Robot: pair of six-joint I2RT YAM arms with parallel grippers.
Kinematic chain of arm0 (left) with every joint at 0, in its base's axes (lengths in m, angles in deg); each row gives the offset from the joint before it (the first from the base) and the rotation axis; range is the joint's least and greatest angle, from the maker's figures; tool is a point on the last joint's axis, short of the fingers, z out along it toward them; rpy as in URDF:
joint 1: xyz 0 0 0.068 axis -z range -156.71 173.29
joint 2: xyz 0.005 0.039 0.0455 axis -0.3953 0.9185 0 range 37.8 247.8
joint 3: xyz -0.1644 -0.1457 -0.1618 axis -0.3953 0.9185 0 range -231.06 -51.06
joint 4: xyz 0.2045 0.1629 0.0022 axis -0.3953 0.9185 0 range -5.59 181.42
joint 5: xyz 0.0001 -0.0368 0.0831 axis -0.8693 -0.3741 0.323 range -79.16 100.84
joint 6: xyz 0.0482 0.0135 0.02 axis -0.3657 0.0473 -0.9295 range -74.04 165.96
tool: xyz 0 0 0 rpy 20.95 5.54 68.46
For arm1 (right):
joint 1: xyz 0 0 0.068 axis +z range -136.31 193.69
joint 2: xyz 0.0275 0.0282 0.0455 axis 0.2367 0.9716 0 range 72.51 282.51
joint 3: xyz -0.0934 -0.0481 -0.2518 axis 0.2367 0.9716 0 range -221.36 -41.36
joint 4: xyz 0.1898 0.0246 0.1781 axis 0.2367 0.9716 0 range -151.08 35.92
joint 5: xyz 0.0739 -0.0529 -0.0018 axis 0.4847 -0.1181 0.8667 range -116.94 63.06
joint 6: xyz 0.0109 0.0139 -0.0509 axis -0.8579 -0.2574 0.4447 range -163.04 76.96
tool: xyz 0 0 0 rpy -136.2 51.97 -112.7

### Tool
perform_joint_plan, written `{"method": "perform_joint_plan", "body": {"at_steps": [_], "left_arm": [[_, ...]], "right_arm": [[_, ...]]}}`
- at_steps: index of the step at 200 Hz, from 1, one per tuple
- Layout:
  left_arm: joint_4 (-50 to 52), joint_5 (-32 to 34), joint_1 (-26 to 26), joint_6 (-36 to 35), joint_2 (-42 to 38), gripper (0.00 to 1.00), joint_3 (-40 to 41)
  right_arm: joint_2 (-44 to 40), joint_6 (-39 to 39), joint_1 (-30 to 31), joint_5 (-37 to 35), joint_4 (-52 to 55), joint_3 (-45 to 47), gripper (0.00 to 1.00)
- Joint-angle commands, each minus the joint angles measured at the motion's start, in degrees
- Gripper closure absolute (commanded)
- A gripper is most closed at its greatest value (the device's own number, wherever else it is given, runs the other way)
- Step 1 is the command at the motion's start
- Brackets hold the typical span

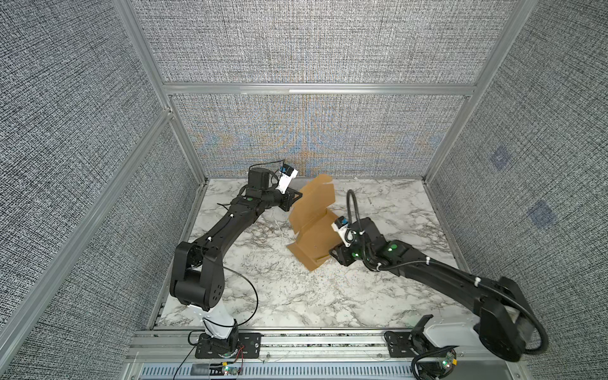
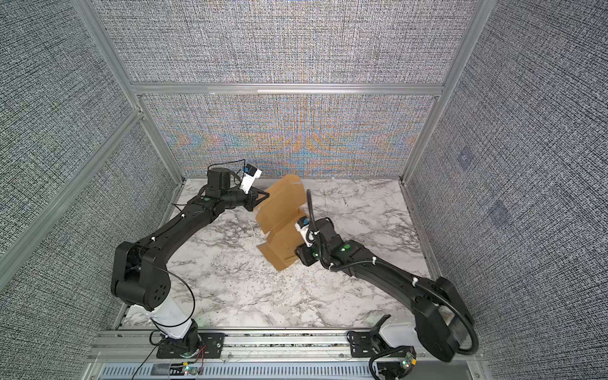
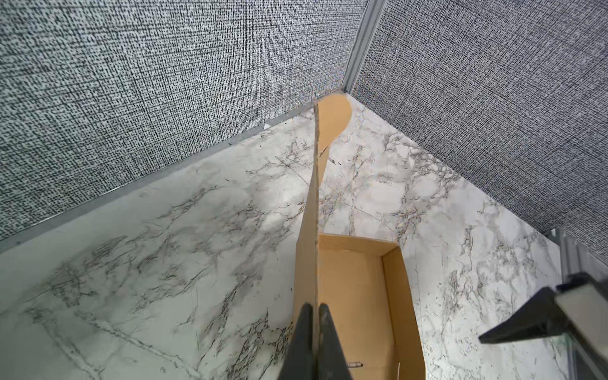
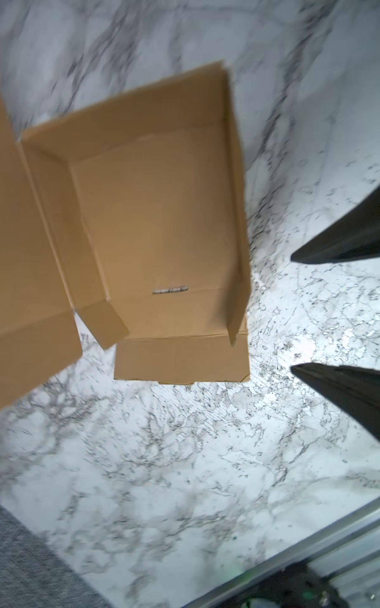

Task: Assemble paper box
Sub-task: Turn over the paper box at the center of the table.

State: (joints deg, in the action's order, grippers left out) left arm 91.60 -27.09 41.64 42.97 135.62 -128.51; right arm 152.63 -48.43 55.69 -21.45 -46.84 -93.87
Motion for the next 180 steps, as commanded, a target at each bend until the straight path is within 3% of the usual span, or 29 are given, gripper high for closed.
{"method": "perform_joint_plan", "body": {"at_steps": [1,32,69,180], "left_arm": [[-0.18,-0.57,0.00,0.36,0.05,0.95,0.52],[-1.68,-0.52,0.08,0.85,-0.20,0.95,1.86],[-1.46,-0.57,0.20,0.86,-0.40,0.95,1.27],[0.74,-0.57,0.28,0.65,-2.27,0.94,-0.80]], "right_arm": [[5.72,13.64,1.85,-1.42,-1.59,-4.57,0.50],[12.23,30.19,4.48,3.95,2.04,-9.69,0.50],[18.06,37.40,4.08,2.45,9.84,-14.56,0.50],[14.93,35.34,3.00,-0.70,8.10,-11.61,0.51]]}}
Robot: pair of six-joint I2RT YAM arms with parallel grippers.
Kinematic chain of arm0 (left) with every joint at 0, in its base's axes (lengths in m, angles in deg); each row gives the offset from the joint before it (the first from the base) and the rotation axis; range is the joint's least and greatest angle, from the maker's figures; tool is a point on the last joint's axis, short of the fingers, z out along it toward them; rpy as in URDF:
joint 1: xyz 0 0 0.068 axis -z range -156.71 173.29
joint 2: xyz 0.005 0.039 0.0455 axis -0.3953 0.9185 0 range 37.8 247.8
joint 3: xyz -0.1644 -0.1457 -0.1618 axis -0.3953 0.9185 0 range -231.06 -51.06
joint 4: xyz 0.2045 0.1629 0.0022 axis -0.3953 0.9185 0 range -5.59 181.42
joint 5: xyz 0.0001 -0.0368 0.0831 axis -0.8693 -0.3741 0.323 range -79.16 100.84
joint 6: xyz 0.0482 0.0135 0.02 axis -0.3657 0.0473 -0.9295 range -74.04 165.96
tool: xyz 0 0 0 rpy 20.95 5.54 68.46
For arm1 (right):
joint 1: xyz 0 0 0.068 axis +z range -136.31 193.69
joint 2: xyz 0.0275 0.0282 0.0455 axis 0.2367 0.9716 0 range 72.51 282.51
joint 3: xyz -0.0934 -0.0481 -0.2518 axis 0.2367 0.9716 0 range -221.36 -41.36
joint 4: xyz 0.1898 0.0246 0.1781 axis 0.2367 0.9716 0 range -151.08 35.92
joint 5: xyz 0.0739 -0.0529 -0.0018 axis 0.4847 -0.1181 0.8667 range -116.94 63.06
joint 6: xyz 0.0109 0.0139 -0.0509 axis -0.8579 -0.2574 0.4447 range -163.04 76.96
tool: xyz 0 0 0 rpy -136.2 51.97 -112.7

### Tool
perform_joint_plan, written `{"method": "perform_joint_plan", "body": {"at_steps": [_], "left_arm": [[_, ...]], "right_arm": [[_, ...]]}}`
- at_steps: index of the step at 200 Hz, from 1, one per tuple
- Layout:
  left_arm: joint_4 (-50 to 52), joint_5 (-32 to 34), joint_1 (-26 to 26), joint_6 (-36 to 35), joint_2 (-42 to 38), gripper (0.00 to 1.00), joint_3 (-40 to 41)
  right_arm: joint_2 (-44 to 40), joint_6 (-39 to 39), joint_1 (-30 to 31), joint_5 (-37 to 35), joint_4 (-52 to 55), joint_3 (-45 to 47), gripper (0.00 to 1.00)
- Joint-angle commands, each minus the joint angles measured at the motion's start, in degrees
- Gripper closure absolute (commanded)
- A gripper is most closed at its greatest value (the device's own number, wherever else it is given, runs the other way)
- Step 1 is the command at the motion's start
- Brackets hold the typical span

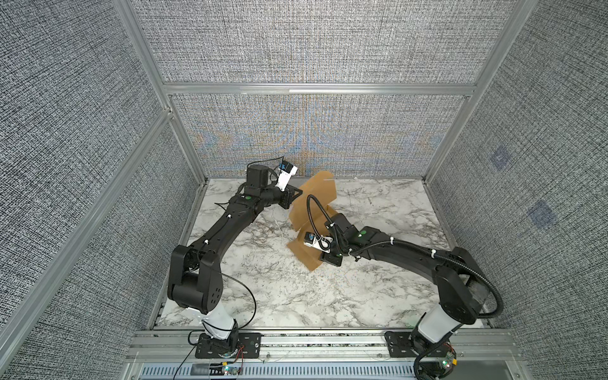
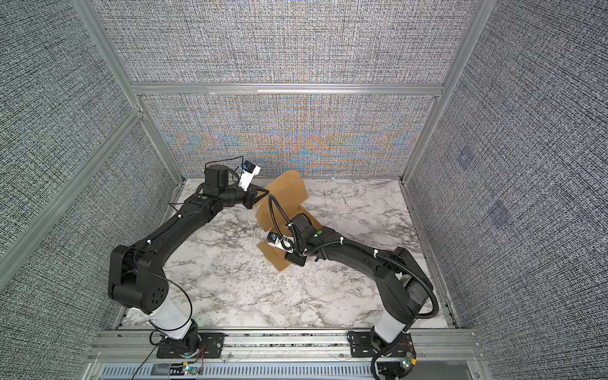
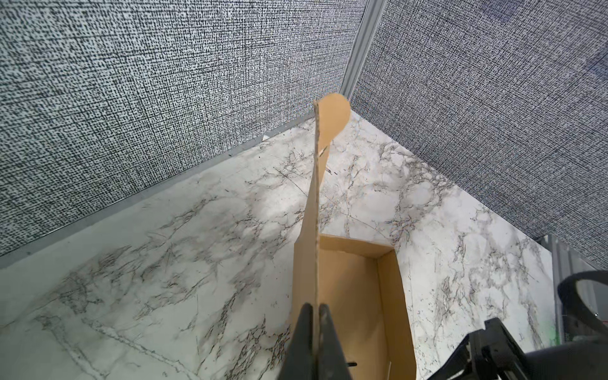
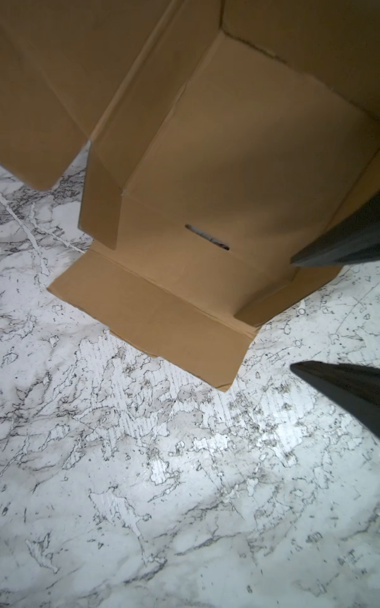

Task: Assemble paper box
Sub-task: Turn over the paper box at the center of the table, then first fold the bottom flaps of a flat cardboard box at the center of the table.

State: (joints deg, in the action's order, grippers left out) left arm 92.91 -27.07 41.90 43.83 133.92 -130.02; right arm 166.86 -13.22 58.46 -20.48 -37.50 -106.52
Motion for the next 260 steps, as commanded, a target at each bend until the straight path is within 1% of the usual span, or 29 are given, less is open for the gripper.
{"method": "perform_joint_plan", "body": {"at_steps": [1,19,62,89,105,130,144,170,197,226,260], "left_arm": [[-0.58,-0.59,0.02,-0.18,-0.57,0.94,0.76],[-0.45,-0.28,0.11,-0.22,-0.67,0.93,0.91],[-1.54,-0.32,0.20,0.37,-0.70,0.93,1.84],[-1.92,-0.34,0.20,0.76,-0.59,0.93,2.17],[-2.75,-0.34,0.20,1.73,-0.38,0.93,2.75],[-3.27,-0.34,0.18,3.17,-0.61,0.93,3.09],[-4.07,-0.37,0.18,4.01,-0.66,0.93,3.63],[-4.06,0.27,0.20,5.02,-0.85,0.93,3.99],[-3.99,2.14,0.20,6.67,-1.01,0.93,4.10],[-3.15,4.27,0.20,8.62,-1.19,0.93,3.90],[-3.20,5.82,0.18,10.55,-1.01,0.93,4.12]], "right_arm": [[0.77,0.14,0.27,-1.78,-1.28,1.03,0.51],[2.48,0.29,0.23,-3.15,-1.14,0.66,0.52],[5.34,2.35,-0.17,-3.89,-1.35,0.30,0.51],[6.46,1.50,-0.09,-2.81,-2.57,-0.16,0.53],[7.07,0.05,-0.45,-3.29,-3.74,-0.22,0.57],[6.48,-4.43,-1.08,-1.79,-5.76,0.38,0.69],[6.00,-6.28,-1.46,-0.71,-7.64,1.58,0.73],[6.33,-10.15,-2.05,-1.37,-8.64,2.11,0.83],[5.76,-12.53,-2.04,-0.81,-11.48,3.93,0.86],[5.91,-14.89,-2.09,-2.62,-11.81,3.93,0.91],[5.19,-17.73,-2.15,-5.12,-13.90,5.13,0.93]]}}
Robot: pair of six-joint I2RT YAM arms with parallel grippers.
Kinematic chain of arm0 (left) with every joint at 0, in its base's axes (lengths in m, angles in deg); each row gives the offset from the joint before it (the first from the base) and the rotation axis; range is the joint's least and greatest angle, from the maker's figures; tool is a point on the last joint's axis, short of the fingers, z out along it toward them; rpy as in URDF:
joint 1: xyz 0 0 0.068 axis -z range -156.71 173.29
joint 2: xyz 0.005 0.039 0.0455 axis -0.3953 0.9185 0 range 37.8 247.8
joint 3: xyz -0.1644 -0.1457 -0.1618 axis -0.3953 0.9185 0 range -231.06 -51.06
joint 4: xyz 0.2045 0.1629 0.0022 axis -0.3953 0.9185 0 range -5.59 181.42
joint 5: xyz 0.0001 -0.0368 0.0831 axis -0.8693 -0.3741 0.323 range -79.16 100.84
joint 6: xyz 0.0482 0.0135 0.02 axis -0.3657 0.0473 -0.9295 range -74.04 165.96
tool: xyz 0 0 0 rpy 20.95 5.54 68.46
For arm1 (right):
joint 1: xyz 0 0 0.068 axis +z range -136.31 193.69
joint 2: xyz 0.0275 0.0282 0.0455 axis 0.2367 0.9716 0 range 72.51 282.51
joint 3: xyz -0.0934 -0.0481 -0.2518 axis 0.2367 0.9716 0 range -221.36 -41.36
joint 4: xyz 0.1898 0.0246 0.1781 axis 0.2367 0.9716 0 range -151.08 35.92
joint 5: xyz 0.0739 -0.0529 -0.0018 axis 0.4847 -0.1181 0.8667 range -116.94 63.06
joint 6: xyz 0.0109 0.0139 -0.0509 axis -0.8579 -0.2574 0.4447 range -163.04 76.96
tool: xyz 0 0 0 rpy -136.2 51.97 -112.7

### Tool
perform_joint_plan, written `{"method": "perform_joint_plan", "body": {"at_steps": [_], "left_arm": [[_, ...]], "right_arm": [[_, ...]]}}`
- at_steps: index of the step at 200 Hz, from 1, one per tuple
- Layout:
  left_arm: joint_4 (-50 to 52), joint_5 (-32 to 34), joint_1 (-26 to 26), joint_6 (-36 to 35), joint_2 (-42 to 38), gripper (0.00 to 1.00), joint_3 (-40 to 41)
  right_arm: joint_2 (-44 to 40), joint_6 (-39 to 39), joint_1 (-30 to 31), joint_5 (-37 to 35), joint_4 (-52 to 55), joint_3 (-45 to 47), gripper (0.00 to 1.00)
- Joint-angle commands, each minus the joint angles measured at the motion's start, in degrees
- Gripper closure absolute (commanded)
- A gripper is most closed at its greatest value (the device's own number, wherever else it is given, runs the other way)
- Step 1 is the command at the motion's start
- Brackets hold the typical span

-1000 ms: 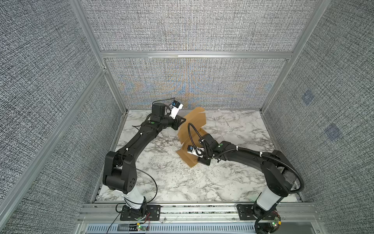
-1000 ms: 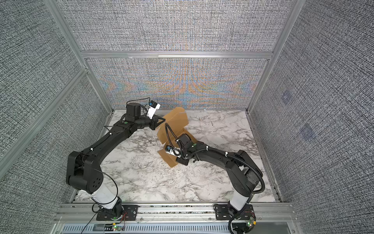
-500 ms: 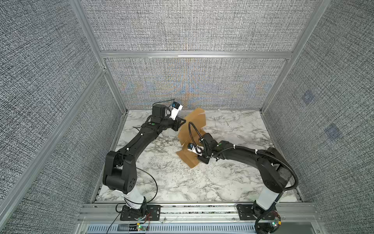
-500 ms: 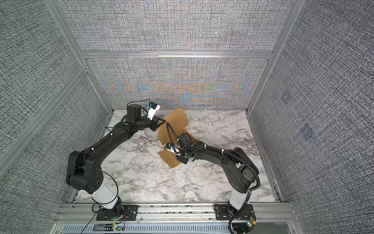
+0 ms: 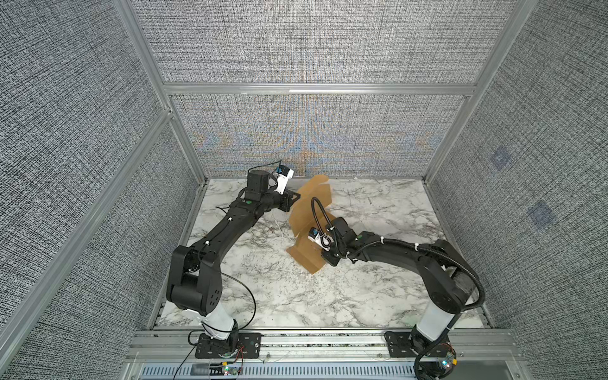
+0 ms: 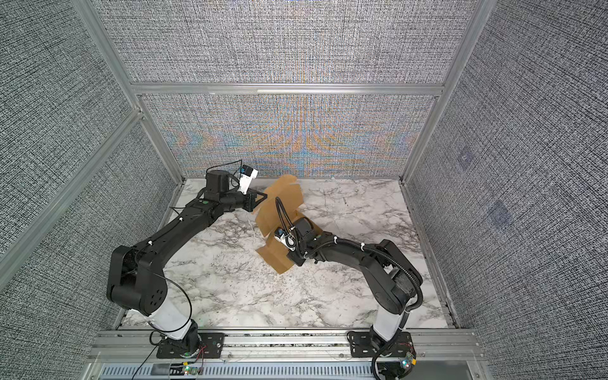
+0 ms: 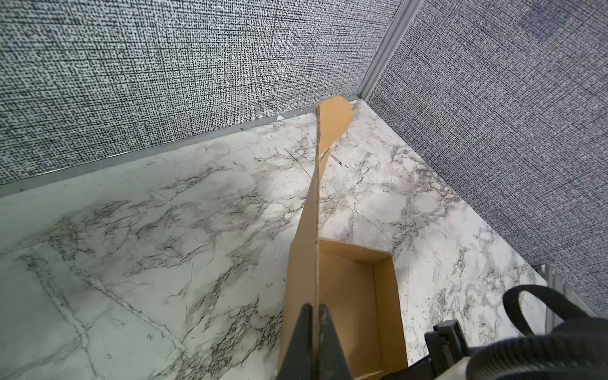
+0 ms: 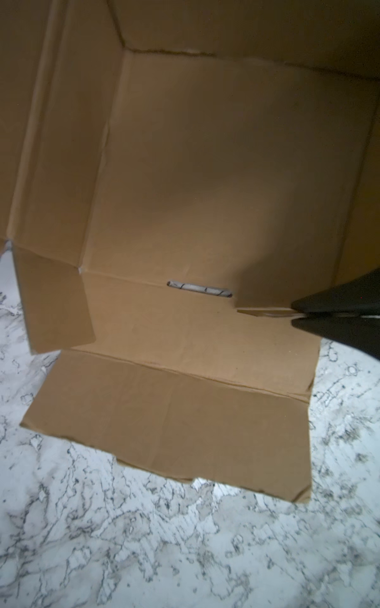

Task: Assemble paper box
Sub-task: First fold the bottom flaps of a flat cardboard box at the center of the table.

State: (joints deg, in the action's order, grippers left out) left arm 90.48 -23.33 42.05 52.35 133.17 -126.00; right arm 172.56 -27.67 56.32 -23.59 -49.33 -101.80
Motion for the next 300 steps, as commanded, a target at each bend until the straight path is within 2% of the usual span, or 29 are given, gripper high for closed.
{"method": "perform_joint_plan", "body": {"at_steps": [1,45,105,143,155,186,255,300], "left_arm": [[-0.74,2.18,0.03,1.99,-0.27,0.93,0.08],[-1.15,2.15,0.04,3.43,-0.15,0.92,0.40],[-1.54,1.83,0.00,4.47,-0.32,0.92,0.84],[-2.28,1.47,0.04,4.75,-0.11,0.92,1.38],[-2.05,1.43,0.02,4.88,-0.26,0.92,1.28],[-2.53,1.47,0.04,5.64,-0.19,0.92,1.46],[-2.62,2.00,0.04,5.86,-0.34,0.91,1.72],[-3.19,1.98,0.02,6.88,-0.26,0.91,1.90]], "right_arm": [[-0.53,-3.35,-0.05,-2.11,-2.08,0.41,0.93],[-1.37,-8.12,-0.25,-3.38,-4.37,1.35,0.93],[0.37,-15.80,-0.14,-9.35,-0.42,-1.22,0.93],[1.68,-17.38,0.44,-10.29,0.40,-2.14,0.90],[1.97,-17.58,0.67,-10.45,1.17,-2.83,0.86],[0.56,-17.57,0.80,-9.46,-0.02,-2.66,0.69],[-3.50,-18.14,2.46,-8.77,-2.41,-3.05,0.55],[-1.60,-24.80,6.18,-13.89,-14.49,-3.01,0.47]]}}
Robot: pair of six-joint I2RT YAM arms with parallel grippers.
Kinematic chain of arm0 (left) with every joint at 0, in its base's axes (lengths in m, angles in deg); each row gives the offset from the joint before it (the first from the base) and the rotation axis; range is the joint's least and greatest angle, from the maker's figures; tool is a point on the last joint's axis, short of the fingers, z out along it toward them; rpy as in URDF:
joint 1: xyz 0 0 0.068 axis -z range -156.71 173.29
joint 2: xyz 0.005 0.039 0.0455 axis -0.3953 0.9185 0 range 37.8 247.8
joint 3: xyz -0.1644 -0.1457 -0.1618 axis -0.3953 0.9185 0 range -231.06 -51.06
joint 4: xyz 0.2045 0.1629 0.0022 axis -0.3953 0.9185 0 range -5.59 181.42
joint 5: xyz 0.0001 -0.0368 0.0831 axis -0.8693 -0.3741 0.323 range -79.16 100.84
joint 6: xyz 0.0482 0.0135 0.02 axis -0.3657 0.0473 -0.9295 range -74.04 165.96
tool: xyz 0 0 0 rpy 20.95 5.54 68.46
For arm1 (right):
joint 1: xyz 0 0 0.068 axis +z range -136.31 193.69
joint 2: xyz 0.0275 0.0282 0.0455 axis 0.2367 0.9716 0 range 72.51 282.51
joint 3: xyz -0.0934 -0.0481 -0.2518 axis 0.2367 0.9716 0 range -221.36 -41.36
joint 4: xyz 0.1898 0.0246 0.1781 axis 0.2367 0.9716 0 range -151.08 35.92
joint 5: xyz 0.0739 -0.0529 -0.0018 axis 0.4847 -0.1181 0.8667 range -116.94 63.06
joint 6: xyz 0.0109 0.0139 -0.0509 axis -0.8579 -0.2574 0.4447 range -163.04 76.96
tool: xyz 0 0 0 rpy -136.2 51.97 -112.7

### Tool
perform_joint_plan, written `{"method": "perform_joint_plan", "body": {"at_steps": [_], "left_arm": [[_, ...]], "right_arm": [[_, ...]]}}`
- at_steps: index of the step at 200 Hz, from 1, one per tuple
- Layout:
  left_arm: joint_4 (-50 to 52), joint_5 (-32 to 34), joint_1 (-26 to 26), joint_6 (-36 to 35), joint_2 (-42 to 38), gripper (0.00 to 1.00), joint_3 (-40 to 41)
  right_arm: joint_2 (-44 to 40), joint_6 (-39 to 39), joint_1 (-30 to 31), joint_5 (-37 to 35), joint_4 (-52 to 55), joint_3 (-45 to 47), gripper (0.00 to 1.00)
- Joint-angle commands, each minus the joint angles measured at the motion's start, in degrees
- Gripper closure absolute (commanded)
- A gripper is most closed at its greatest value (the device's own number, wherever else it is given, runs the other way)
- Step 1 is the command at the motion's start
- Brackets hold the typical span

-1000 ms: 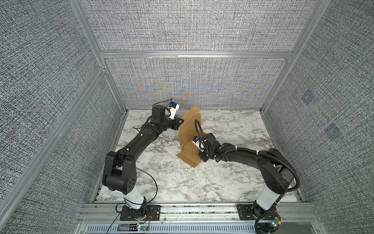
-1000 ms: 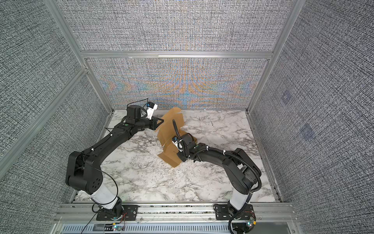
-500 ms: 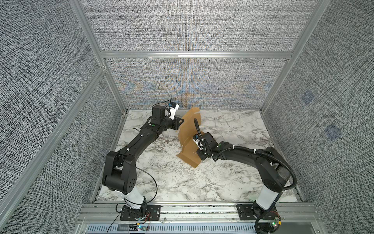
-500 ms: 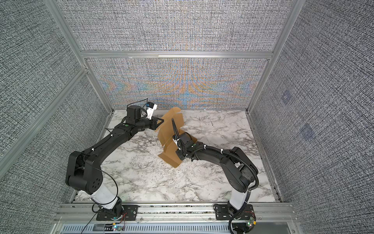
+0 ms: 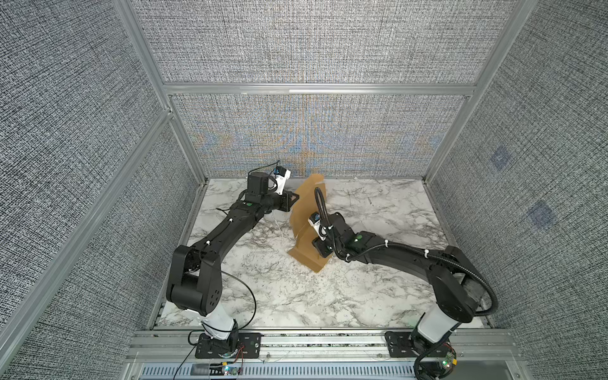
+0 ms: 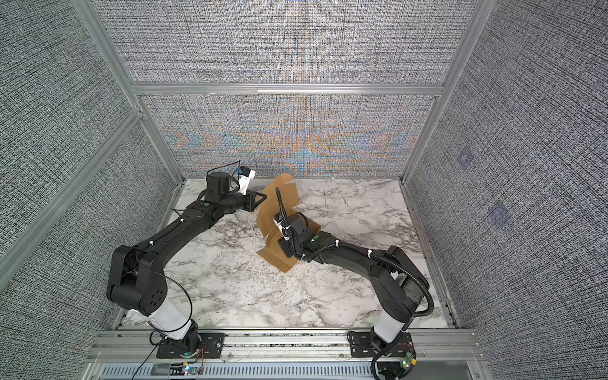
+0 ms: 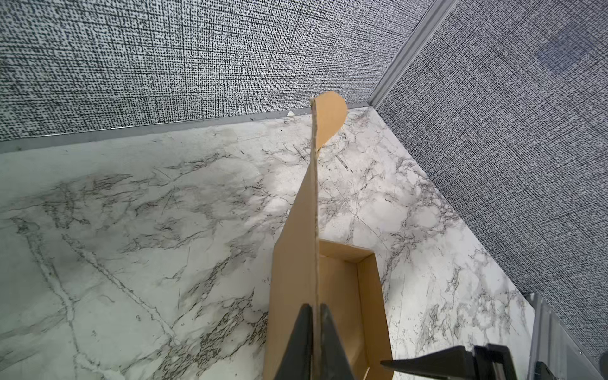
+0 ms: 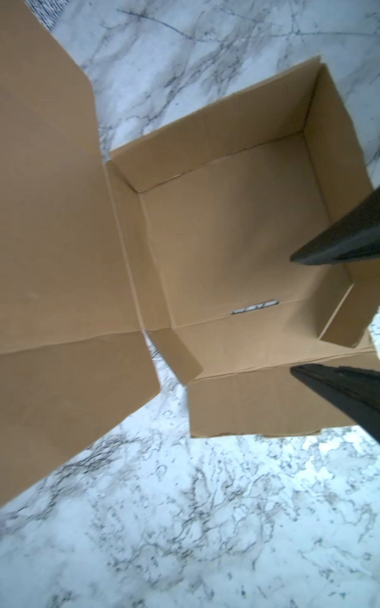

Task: Assemble paper box
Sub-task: First fold the bottom flaps of a flat cardboard box at the center of the table.

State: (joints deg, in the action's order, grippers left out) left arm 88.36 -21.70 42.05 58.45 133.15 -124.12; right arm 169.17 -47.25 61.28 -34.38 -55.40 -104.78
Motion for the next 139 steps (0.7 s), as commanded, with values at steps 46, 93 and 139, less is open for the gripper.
{"method": "perform_joint_plan", "body": {"at_steps": [46,93,139], "left_arm": [[-1.49,0.25,0.04,1.56,-0.14,0.91,0.28],[-1.78,0.11,0.04,2.06,0.27,0.90,0.20],[-2.01,0.10,0.04,2.01,0.26,0.90,0.28]], "right_arm": [[10.07,-11.40,3.10,-5.77,-14.73,-4.25,0.46],[13.57,-14.26,3.62,-6.64,-19.76,-3.88,0.41],[16.13,-15.20,3.98,-5.40,-20.43,-4.34,0.41]]}}
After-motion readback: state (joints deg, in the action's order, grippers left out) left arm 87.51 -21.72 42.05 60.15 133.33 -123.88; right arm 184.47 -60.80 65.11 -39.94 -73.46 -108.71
